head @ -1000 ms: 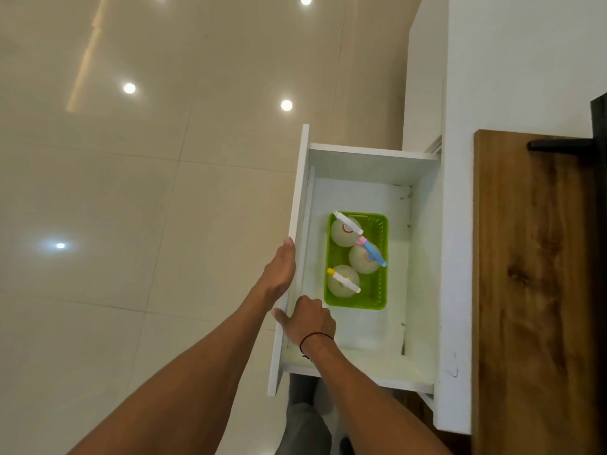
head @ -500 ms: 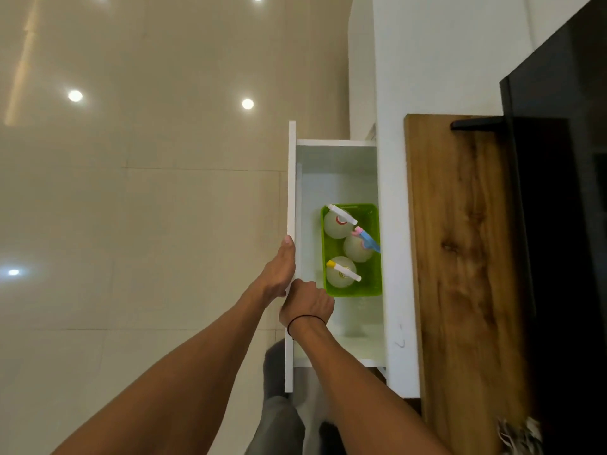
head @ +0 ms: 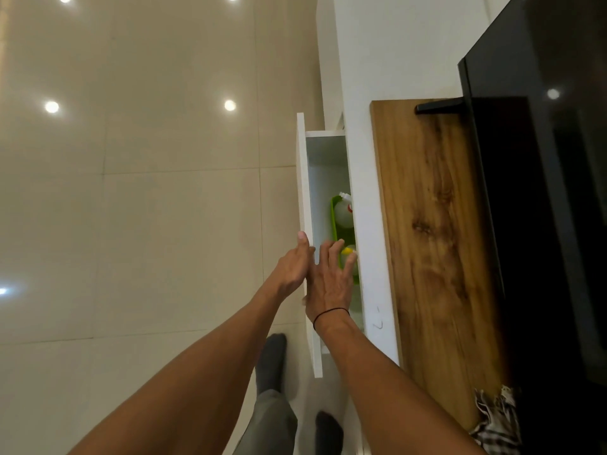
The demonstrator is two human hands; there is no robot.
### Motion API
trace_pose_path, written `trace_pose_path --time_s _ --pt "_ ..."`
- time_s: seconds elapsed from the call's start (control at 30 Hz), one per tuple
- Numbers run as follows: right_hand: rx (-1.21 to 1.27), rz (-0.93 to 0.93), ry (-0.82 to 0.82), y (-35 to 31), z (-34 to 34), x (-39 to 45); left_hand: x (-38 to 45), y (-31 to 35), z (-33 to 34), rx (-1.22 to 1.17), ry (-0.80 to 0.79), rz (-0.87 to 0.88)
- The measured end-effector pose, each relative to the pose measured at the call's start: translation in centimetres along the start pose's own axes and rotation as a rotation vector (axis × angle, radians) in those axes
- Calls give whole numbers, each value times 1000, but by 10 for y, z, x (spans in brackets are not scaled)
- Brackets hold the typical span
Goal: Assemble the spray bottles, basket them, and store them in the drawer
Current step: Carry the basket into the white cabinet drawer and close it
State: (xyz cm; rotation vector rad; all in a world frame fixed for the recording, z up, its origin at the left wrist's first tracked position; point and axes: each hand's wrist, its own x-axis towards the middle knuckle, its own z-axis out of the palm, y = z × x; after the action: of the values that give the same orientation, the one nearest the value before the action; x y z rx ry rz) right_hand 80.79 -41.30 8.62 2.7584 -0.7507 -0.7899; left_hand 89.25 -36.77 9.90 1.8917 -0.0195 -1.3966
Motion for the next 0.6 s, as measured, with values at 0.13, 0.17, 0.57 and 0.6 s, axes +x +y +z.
trace_pose_path --time_s 0.13,0.17,0.57,0.6 --pt "-50 -26 57 11 8 -2 -3 -1 12 -67 -26 -5" --pt "-72 -58 67 14 11 -2 -3 -2 14 -93 -36 -20" --pt "-334 -184 26 34 42 -3 -19 -11 61 -185 -93 -23" --pt "-345 -180 24 36 43 -3 -20 -12 64 -183 -109 -6"
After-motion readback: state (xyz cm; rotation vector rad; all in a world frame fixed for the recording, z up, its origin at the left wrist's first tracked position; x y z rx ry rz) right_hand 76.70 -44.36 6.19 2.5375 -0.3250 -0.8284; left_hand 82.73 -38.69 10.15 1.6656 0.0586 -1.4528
